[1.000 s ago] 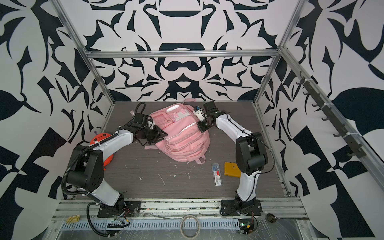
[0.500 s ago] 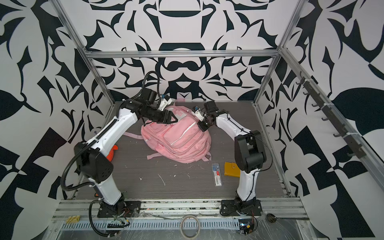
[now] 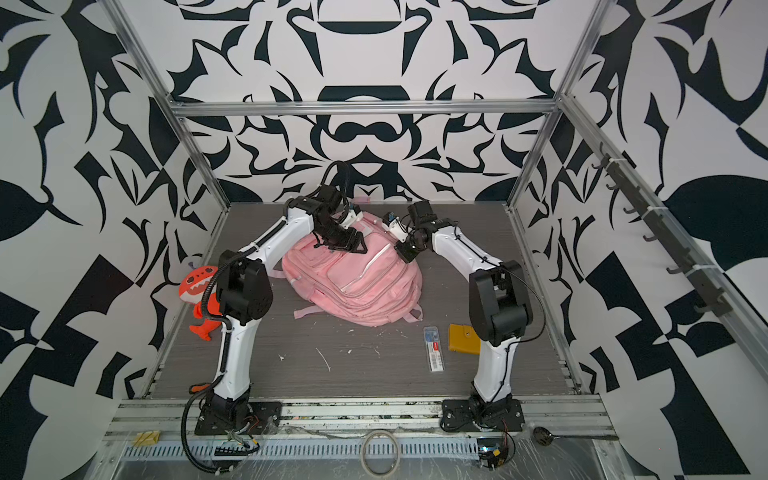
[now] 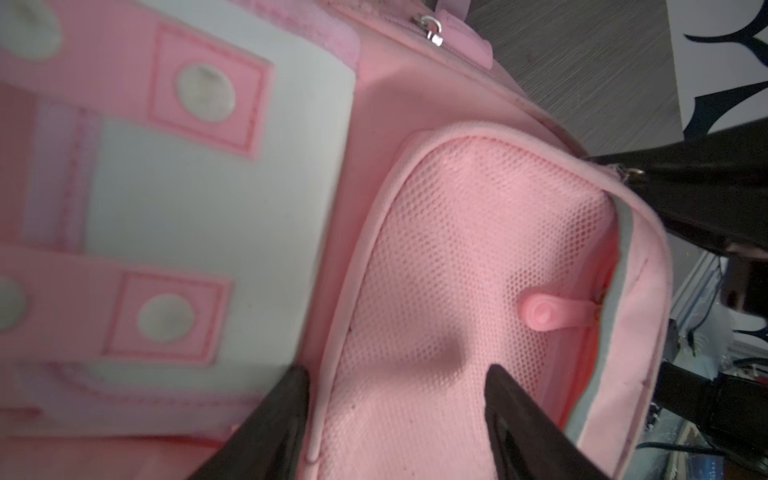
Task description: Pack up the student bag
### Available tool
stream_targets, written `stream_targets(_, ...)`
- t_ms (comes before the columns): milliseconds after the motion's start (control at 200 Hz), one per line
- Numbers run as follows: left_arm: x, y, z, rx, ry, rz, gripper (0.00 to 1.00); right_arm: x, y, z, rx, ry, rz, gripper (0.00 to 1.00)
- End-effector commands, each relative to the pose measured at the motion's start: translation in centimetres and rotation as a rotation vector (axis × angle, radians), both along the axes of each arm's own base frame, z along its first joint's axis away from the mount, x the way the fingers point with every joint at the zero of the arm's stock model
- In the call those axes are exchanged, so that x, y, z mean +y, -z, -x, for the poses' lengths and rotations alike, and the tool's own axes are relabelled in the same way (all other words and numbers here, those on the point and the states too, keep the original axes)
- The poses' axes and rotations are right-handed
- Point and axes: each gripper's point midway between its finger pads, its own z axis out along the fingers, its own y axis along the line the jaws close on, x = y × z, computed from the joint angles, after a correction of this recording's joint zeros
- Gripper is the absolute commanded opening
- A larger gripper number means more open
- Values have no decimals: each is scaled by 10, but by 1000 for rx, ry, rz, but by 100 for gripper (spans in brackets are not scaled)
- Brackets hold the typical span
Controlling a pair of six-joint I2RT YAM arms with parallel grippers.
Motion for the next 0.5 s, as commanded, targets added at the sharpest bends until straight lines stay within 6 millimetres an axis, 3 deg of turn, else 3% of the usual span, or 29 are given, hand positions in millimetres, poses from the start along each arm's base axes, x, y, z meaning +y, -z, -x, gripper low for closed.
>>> stream_targets(0, 0, 25, 12, 21, 48, -97, 70, 17, -24, -2, -39, -59, -48, 0)
stream_targets(190, 1, 33, 14, 23, 34, -96, 69, 16, -25, -3, -37, -63, -39, 0)
stream_targets(340, -7, 36, 22, 49, 42, -46, 34, 16, -23, -3, -33, -62, -35, 0)
stream_targets(495, -3, 36, 22, 24, 34, -75, 13, 11, -20, -5, -32, -45, -6, 0)
